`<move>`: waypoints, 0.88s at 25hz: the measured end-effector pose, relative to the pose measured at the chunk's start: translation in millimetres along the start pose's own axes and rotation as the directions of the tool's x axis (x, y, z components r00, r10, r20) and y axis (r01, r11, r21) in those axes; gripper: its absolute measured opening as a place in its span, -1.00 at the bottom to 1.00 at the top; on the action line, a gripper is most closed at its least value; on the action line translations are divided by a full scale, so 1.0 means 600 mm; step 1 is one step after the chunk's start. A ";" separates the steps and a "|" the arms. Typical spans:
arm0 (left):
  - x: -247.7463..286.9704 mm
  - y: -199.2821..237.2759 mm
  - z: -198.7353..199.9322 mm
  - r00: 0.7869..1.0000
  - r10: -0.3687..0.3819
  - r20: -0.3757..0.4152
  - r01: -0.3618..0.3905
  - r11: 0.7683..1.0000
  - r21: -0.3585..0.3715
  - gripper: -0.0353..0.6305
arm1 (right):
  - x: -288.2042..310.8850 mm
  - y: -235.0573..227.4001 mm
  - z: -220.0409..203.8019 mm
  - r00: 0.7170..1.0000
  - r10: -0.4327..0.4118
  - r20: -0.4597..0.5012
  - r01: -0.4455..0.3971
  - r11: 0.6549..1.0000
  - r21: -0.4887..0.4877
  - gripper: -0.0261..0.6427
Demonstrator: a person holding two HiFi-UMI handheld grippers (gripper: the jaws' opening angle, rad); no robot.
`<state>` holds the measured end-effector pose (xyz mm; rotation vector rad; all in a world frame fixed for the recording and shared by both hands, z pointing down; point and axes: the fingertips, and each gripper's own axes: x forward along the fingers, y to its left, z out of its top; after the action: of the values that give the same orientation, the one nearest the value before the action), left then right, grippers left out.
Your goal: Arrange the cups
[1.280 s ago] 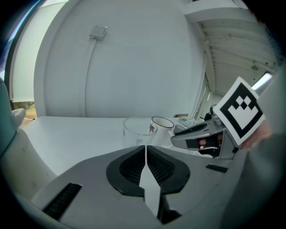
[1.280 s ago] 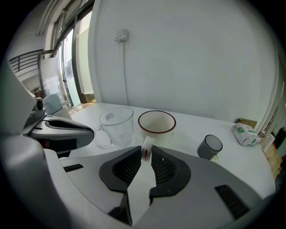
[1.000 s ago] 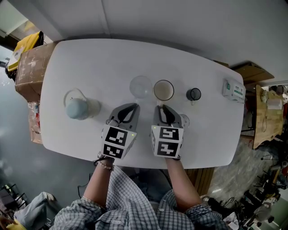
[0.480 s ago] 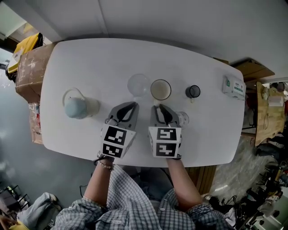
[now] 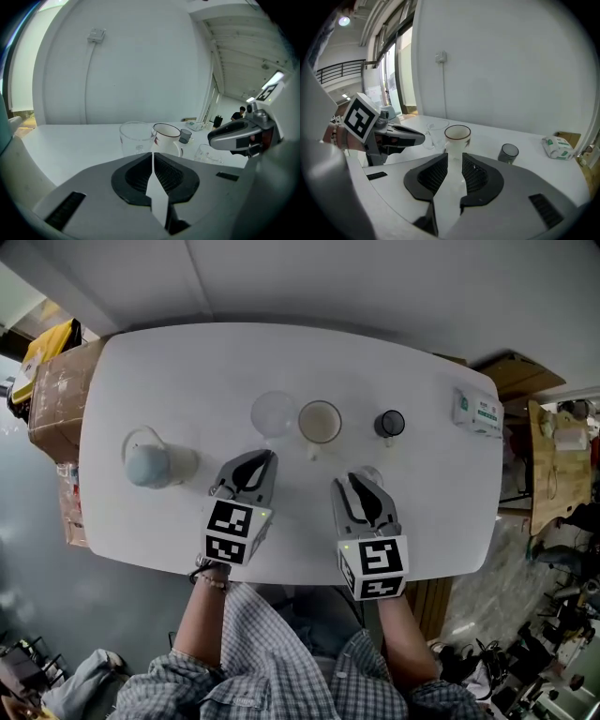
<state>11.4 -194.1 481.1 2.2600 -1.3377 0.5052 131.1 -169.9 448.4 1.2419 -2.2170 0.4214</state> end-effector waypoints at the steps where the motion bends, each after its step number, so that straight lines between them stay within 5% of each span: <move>1: 0.002 -0.003 -0.001 1.000 -0.004 -0.002 0.004 1.000 0.002 -0.83 | -0.012 -0.013 -0.007 1.000 -0.010 -0.001 0.010 1.000 0.003 -0.69; 7: 0.014 -0.016 -0.012 1.000 0.001 -0.025 0.000 1.000 0.030 -0.83 | -0.065 -0.075 -0.078 0.994 -0.065 -0.087 0.062 0.998 -0.034 -0.67; 16: 0.019 -0.034 -0.005 1.000 0.008 -0.026 -0.007 0.999 0.045 -0.83 | -0.063 -0.062 -0.173 0.973 -0.013 -0.230 -0.008 0.996 -0.091 -0.62; 22: 0.010 -0.035 0.007 1.000 0.013 -0.004 -0.013 1.000 0.023 -0.83 | -0.034 -0.073 -0.176 0.974 -0.078 -0.214 0.040 0.984 -0.176 -0.63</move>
<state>32.8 -191.9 476.7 2.2691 -1.3517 0.5312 210.4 -124.2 520.2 1.1109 -1.9787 0.3213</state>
